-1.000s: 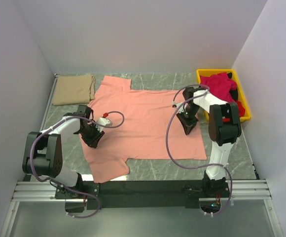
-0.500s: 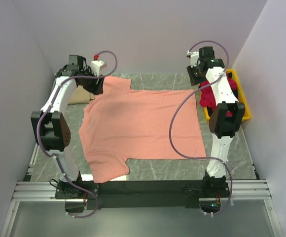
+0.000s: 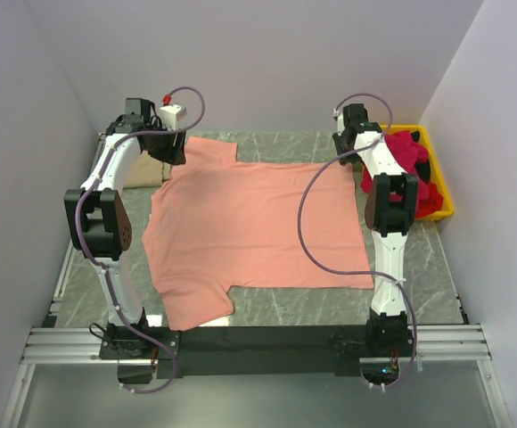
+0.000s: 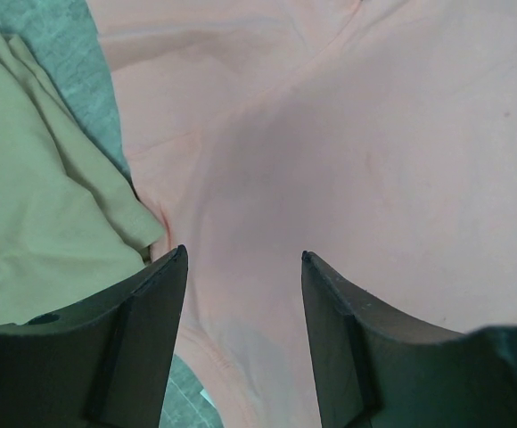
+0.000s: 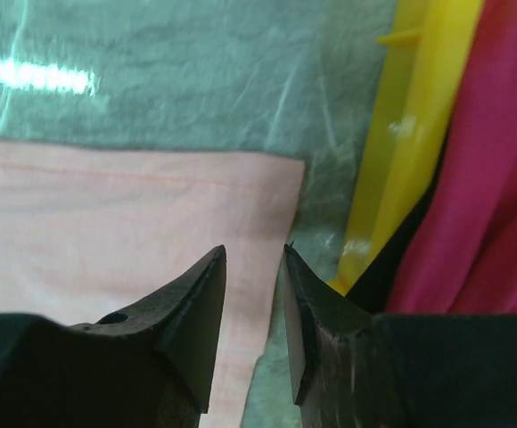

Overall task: Fold and stack the t-shirts
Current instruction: Flatten the tshirt out

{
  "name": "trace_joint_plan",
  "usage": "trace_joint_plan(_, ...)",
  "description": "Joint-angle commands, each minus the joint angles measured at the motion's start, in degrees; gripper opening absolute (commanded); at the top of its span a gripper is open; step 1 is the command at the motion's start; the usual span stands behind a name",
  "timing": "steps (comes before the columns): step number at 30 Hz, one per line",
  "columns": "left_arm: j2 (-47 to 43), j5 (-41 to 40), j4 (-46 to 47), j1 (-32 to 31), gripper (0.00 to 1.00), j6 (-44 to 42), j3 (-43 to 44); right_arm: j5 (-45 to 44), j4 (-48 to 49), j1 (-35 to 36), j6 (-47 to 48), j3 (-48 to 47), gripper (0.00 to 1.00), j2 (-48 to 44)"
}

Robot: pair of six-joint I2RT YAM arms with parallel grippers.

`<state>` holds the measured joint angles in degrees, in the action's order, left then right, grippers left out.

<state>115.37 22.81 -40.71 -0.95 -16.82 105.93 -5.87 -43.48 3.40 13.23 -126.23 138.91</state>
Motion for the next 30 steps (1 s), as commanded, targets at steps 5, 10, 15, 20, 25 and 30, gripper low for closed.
trace_joint_plan(5,-0.1,-0.4,1.9,-0.1,0.6,1.4,0.1,-3.2,5.3,0.3,-5.8,-2.3,0.4,1.7)
trace_joint_plan(10,0.9,-0.4,1.2,-0.1,0.6,1.0,1.0,-5.7,6.8,0.3,-9.7,-1.3,0.42,3.3)
trace_joint_plan(15,1.1,-0.7,0.8,-0.1,0.61,0.2,0.9,-7.1,7.0,0.1,-10.5,-1.7,0.34,5.6)
trace_joint_plan(20,1.6,-1.5,0.6,-0.1,0.61,-0.8,0.9,-6.8,6.8,0.0,-11.6,-1.9,0.46,6.6)
trace_joint_plan(25,3.5,-0.8,0.7,-0.1,0.61,-0.3,1.9,-6.8,6.5,-0.2,-12.7,-1.2,0.46,6.5)
trace_joint_plan(30,6.6,-0.1,-1.1,-0.1,0.61,0.0,7.1,0.3,4.4,-1.6,-12.7,-2.4,0.33,7.5)
